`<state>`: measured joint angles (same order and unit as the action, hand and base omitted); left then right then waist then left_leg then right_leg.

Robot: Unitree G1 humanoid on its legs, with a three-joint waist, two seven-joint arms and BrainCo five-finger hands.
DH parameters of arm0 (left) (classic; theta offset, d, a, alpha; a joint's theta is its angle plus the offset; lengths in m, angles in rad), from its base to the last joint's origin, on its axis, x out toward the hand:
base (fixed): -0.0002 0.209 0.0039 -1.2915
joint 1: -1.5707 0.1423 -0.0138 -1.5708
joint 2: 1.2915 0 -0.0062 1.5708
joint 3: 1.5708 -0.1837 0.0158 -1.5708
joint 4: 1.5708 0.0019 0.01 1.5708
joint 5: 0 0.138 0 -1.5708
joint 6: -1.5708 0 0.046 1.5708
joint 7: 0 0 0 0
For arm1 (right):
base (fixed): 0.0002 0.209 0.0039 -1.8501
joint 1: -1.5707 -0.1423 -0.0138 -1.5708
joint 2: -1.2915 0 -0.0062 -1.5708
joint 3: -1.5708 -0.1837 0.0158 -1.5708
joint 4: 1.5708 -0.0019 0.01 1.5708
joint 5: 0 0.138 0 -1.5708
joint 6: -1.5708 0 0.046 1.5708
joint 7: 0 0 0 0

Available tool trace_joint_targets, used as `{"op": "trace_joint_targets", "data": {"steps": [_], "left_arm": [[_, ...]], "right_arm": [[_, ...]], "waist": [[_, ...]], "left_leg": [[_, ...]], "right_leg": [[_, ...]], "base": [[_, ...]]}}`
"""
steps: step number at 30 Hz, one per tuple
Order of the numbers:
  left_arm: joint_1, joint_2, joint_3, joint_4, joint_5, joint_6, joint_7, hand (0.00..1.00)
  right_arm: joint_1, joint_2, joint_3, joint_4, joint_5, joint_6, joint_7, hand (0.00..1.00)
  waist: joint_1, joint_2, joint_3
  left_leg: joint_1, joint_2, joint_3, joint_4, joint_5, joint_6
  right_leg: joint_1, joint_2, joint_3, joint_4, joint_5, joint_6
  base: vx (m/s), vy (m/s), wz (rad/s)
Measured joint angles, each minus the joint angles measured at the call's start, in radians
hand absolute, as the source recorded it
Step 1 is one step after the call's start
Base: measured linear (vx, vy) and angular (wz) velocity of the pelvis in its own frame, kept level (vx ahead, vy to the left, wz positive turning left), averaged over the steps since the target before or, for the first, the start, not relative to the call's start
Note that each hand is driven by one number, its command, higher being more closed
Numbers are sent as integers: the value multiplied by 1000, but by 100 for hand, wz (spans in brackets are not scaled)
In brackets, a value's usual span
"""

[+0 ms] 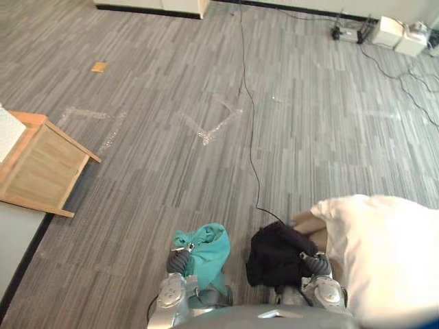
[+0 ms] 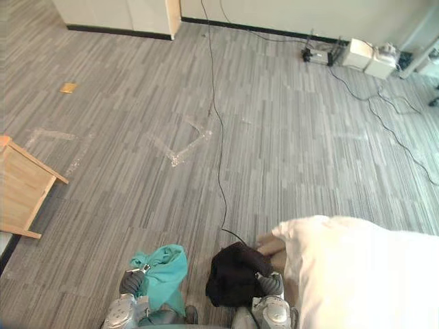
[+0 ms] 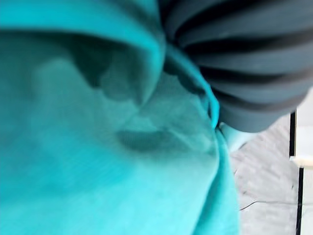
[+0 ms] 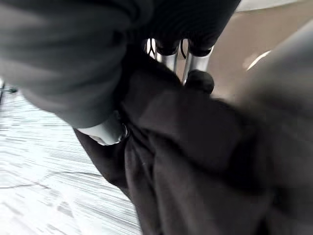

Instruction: Tidy the bed and pick cloth on bed and put in laundry

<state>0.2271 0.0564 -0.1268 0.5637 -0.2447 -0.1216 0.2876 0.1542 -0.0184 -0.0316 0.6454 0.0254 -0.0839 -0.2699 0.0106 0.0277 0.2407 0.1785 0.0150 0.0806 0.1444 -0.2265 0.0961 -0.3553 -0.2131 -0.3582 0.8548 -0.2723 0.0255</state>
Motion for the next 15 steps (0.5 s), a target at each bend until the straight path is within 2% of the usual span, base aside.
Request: {"op": "trace_joint_targets", "data": {"steps": [1, 2, 3, 4, 5, 6, 7, 8, 9, 10, 11, 12, 13, 15], "left_arm": [[-6, 0, 1, 12, 0, 0, 0, 100], [-17, 1, 2, 13, 1, 0, 0, 100], [-14, 1, 1, 13, 2, 0, -1, 100], [-14, 2, 2, 14, 3, 1, -2, 100], [-40, -20, 9, 50, 3, 4, -3, 100], [-54, -25, 6, 45, 7, 2, -9, 100], [-63, -30, 3, 47, 22, 1, -10, 100], [-63, -30, -12, 54, 32, 0, -17, 100], [-61, -35, -21, 56, 36, 0, -20, 100], [-44, -46, -20, 58, 39, -4, -21, 100], [-20, -30, -19, 56, 39, -6, -22, 100], [-18, -31, -17, 74, 38, -2, -22, 100], [-6, -43, -17, 78, 38, -3, -28, 100], [7, -45, -9, 79, 25, -3, -38, 100]], "right_arm": [[-5, -1, 1, -2, 0, -4, -1, 100], [-8, 0, 5, -3, 1, -9, -3, 100], [-10, 2, 6, -3, 1, -10, -5, 100], [-7, 2, 8, -1, 3, -9, -6, 100], [-23, -8, 7, 10, 4, -6, -6, 100], [-72, -10, -3, 21, 11, 0, -8, 100], [-103, -10, -10, 39, 13, 3, -8, 100], [-114, -5, -17, 47, 17, 9, -8, 100], [-106, -6, -15, 41, 19, 10, -6, 100], [-92, -9, 2, 39, 19, 12, 0, 100], [-69, 9, 30, 33, 15, 12, 6, 100], [-63, 2, 43, 36, 9, 12, 14, 100], [-59, 9, 45, 40, -2, 12, 25, 100], [-67, 5, 56, 41, -8, 13, 33, 100]], "waist": [[-4, 4, 1], [-10, 3, -1], [-13, -2, -3], [-16, -17, -9], [-9, 22, -7], [-3, 28, 9], [0, 21, 31], [-6, 19, 41], [-15, 22, 40], [-5, 32, 27], [-1, -2, -12], [-6, 16, -24], [10, 43, -37], [11, 83, -18]], "left_leg": [[16, 17, -12, 5, -2, -6], [37, 37, -23, 8, -15, -43], [57, 51, -38, 12, -41, -88], [72, 54, -43, 16, -69, -135], [83, 94, -47, 28, -95, -175], [53, 99, -43, 31, -96, -183], [74, 87, -67, -18, -100, -176], [100, 77, -89, -93, -73, -173], [106, 84, -93, -118, 3, -174], [126, 98, -95, -84, -11, -191], [115, 91, -107, -52, -19, -195], [113, 118, -117, -15, -36, -198], [52, 156, -122, 110, -41, -203], [-71, 197, -144, 403, 4, -181]], "right_leg": [[-22, 22, -3, -98, 10, -1], [-46, 51, -1, -283, 67, -2], [-56, 72, 13, -490, 166, -5], [-51, 73, 26, -618, 314, -25], [-18, 118, 6, -675, 447, -101], [-28, 117, 17, -644, 410, -113], [-41, 98, 23, -568, 369, -122], [-48, 63, 26, -447, 299, -123], [-67, 42, 20, -334, 257, -116], [-93, 37, 40, -285, 197, -58], [-72, 35, 48, -381, 205, -61], [-49, 58, 26, -378, 182, -62], [-18, 100, 1, -419, 173, -73], [56, 154, -30, -491, 165, -84]], "base": [[476, -185, 67], [529, -230, 71], [558, -265, 76], [715, -367, 61], [651, -339, 33], [594, -309, 13], [349, -204, 26], [252, -158, 50], [282, -168, 64], [257, -127, 66], [258, -129, 46], [395, -187, 34], [374, -205, 14], [374, -191, 5]]}}
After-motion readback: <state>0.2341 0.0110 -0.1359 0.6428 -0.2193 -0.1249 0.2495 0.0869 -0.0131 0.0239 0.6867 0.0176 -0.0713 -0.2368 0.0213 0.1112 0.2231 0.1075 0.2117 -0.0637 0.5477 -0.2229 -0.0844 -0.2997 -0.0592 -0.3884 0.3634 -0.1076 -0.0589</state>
